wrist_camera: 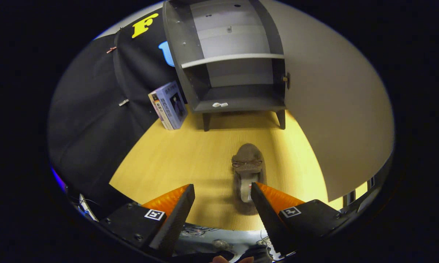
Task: Open the shoe cabinet door, grab the shoes and put them into the shoe cabinet, then close the shoe cabinet door.
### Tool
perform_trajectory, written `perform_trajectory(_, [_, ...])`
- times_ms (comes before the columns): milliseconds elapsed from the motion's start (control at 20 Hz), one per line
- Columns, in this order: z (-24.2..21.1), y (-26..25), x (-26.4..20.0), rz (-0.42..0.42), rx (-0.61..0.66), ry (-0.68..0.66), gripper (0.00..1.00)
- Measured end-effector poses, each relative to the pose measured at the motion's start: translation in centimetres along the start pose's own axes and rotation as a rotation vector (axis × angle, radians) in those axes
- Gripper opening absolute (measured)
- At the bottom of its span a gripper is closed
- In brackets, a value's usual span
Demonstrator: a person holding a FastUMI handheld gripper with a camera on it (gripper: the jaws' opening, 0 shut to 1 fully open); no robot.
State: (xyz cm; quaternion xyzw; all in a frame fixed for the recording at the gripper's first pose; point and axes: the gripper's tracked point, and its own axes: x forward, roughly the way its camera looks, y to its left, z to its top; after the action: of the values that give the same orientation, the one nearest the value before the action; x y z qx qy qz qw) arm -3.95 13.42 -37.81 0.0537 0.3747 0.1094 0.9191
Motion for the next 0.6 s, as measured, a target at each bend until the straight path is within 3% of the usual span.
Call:
perform_trajectory(300, [-2.8, -2.1, 9.0, -0.053, 0.077, 0.042, 0.97])
perform_trajectory(400, [-2.4, -1.9, 11.5, -0.054, 0.089, 0.006, 0.79])
perform_trajectory(450, [-2.0, -2.0, 12.6, -0.066, 0.082, -0.02, 0.76])
perform_trajectory(600, [-1.5, -4.7, 15.0, -0.197, 0.035, -0.066, 0.41])
